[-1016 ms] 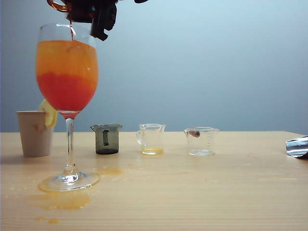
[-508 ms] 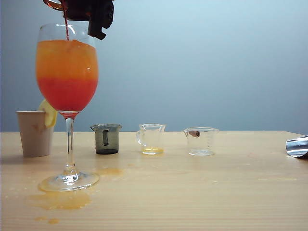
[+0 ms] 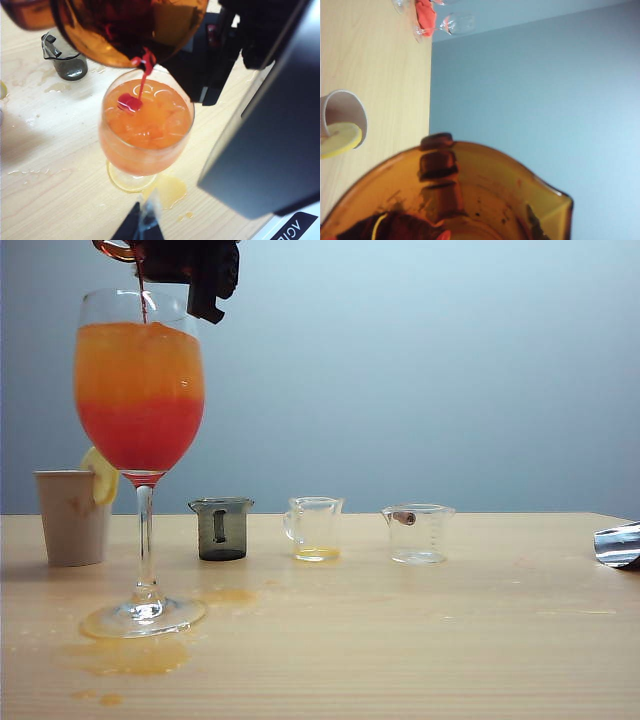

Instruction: Pick up the fourth measuring cup from the left, pour the grenadine inside into the goblet, and finally put the measuring cup back in its original place.

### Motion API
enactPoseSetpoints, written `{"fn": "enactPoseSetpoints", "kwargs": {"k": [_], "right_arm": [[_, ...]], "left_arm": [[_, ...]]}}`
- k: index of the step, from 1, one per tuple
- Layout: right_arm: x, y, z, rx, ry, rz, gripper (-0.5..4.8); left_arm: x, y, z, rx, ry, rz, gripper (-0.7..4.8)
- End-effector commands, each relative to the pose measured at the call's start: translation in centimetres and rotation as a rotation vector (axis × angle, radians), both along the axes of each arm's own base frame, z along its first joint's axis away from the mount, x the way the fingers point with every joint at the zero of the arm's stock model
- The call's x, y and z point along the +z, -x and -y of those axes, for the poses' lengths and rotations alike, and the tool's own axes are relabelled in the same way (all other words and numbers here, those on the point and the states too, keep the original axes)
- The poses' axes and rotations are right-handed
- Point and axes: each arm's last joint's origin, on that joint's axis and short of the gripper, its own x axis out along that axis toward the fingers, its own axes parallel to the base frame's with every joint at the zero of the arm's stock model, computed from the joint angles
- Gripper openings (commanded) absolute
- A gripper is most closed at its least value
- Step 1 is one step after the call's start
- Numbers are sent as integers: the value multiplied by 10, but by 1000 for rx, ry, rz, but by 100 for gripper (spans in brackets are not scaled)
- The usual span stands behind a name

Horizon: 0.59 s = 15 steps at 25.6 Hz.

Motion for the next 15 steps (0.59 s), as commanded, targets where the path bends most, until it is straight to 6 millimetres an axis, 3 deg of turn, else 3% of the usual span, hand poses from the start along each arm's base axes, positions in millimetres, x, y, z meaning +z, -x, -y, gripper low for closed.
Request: {"fn": "enactPoseSetpoints", "kwargs": {"k": [1,15], "right_arm": [[9,2,0,0,-47,33,104],[10,2,0,-2,1,98,104]], "left_arm": [[1,1,0,-3,4,7,-2],[1,1,0,-2,4,8,-2]]}}
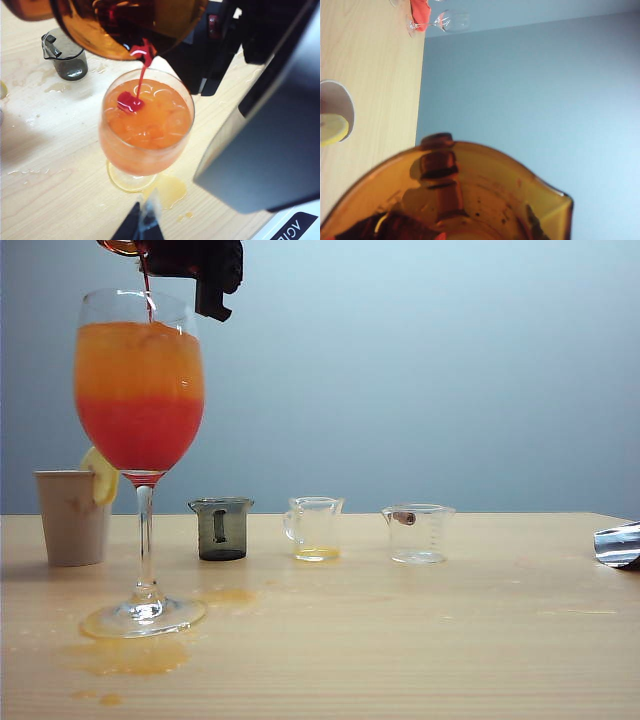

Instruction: Pick up the fourth measuring cup from the left, pour the grenadine inside into the goblet, and finally put the measuring cup back in its original place.

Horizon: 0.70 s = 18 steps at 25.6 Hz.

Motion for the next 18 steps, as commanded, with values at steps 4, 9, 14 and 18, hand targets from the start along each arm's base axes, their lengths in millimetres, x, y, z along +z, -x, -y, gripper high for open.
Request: {"fn": "enactPoseSetpoints", "kwargs": {"k": [4,9,14,18], "right_arm": [[9,3,-1,5,-37,32,104],[9,3,-1,6,-34,35,104],[9,3,-1,5,-25,45,104],[8,3,-1,3,-24,44,104]], "left_arm": [[1,1,0,-3,4,7,-2],[1,1,0,-3,4,8,-2],[1,1,0,-3,4,8,-2],[1,1,0,-3,4,7,-2]]}}
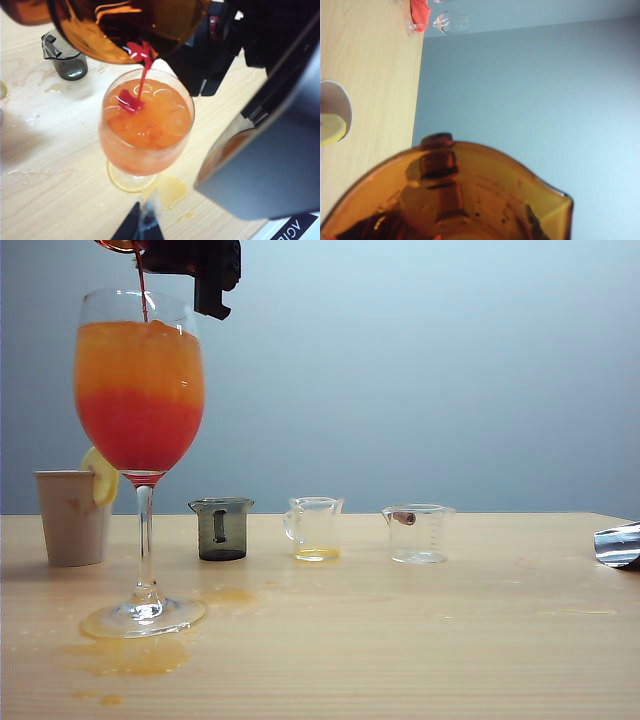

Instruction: Pick up the fourth measuring cup from the left, pour the grenadine inside into the goblet, and finally put the measuring cup back in its original place.

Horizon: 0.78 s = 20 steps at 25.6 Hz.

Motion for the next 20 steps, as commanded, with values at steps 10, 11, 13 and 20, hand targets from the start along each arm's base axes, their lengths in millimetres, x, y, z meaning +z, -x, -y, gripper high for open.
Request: {"fn": "enactPoseSetpoints", "kwargs": {"k": [10,11,13,20], "right_arm": [[8,1,1,-25,-33,28,104],[8,1,1,-24,-33,29,104],[8,1,1,-24,-32,30,104],[12,1,1,-18,-41,87,104]], "left_arm": [[1,1,0,-3,4,7,-2],[1,1,0,-2,4,8,-2],[1,1,0,-3,4,7,-2],[1,1,0,-2,4,8,-2]]}}
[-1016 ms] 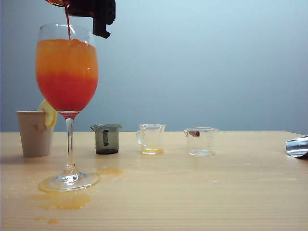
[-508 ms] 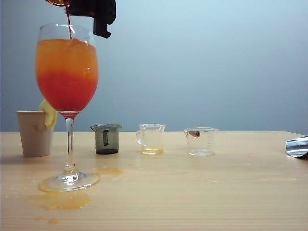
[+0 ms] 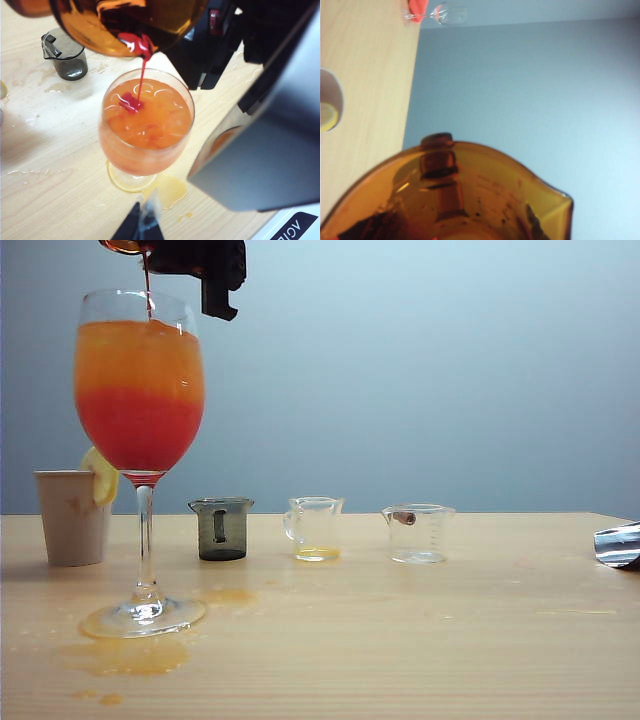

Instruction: Pick up the fourth measuring cup from the left, pour the grenadine inside into the goblet, and finally put the measuring cup back in its original place.

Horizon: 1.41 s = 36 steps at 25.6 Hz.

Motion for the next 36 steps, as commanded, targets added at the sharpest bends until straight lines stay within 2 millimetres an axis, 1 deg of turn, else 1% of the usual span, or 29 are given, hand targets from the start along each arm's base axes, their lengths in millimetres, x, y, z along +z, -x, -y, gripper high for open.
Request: {"fn": "enactPoseSetpoints", "kwargs": {"k": [1,25,27,28,32,36], "right_arm": [[11,1,1,6,-63,46,104],[12,2,0,34,-63,53,104],[10,3,-1,66,-48,46,103],[10,3,-1,71,-46,53,97],[10,3,-1,67,6,112,8],[10,3,-1,65,24,134,8]], "left_arm": [[1,1,0,-3,4,7,-2],[1,1,0,-2,4,8,-2],[1,1,0,-3,4,7,-2],[1,1,0,-2,4,8,-2],[1,1,0,-2,4,8,-2],[1,1,0,-3,4,7,-2]]}}
